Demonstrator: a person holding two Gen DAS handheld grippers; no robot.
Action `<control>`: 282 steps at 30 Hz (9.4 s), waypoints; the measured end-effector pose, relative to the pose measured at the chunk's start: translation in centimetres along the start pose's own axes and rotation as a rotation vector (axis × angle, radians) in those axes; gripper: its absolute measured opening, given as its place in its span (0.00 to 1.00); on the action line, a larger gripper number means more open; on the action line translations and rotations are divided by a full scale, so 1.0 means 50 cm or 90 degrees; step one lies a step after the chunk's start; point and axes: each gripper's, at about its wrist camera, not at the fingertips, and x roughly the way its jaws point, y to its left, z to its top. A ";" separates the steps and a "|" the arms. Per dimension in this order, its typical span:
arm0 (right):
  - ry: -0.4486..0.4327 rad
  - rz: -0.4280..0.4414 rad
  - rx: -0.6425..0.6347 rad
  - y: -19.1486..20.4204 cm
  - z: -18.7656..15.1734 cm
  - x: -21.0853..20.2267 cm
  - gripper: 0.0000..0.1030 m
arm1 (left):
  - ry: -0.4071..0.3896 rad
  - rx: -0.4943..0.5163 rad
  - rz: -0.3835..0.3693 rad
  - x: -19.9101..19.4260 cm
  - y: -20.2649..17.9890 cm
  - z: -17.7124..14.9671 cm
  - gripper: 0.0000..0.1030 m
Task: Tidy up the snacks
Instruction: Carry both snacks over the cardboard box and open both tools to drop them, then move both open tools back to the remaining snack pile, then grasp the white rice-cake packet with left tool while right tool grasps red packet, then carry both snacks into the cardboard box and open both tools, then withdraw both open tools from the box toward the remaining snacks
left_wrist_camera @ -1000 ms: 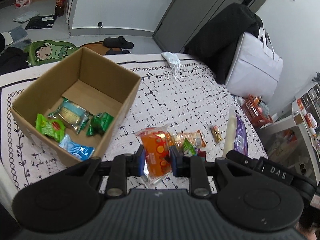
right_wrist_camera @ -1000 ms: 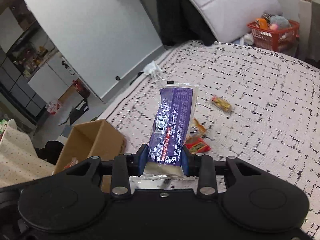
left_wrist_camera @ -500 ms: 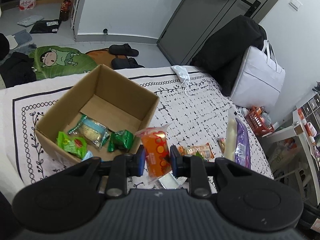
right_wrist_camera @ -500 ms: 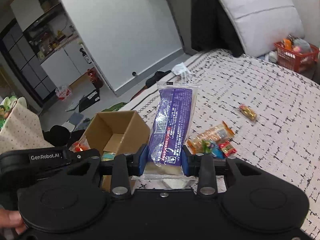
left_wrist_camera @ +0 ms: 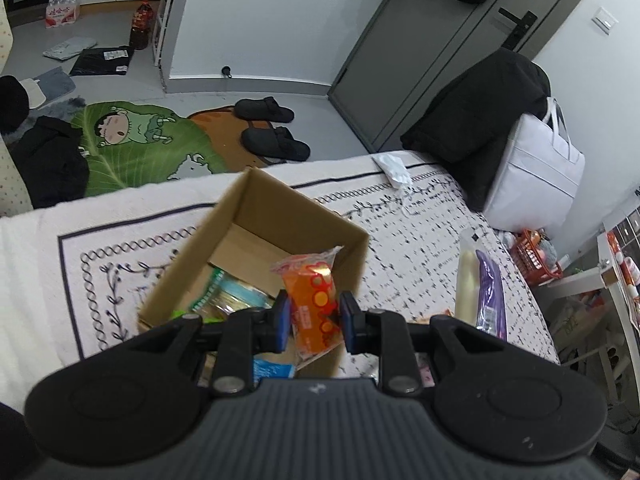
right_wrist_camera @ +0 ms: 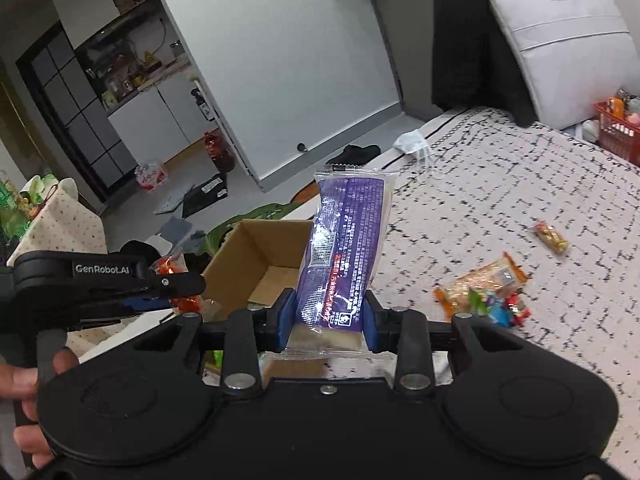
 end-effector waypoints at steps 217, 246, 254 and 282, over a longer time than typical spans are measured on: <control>-0.036 0.080 0.221 -0.065 0.011 0.031 0.03 | 0.001 0.064 0.052 0.023 -0.029 0.014 0.51; 0.074 0.086 0.136 0.028 -0.014 0.119 0.23 | 0.027 0.022 0.061 0.093 0.065 0.066 0.51; 0.069 0.052 0.172 -0.021 -0.004 0.124 0.26 | 0.021 0.050 0.058 0.120 0.026 0.100 0.51; 0.015 -0.022 0.218 -0.143 0.024 0.040 0.77 | 0.045 0.083 0.098 0.111 -0.028 0.056 0.83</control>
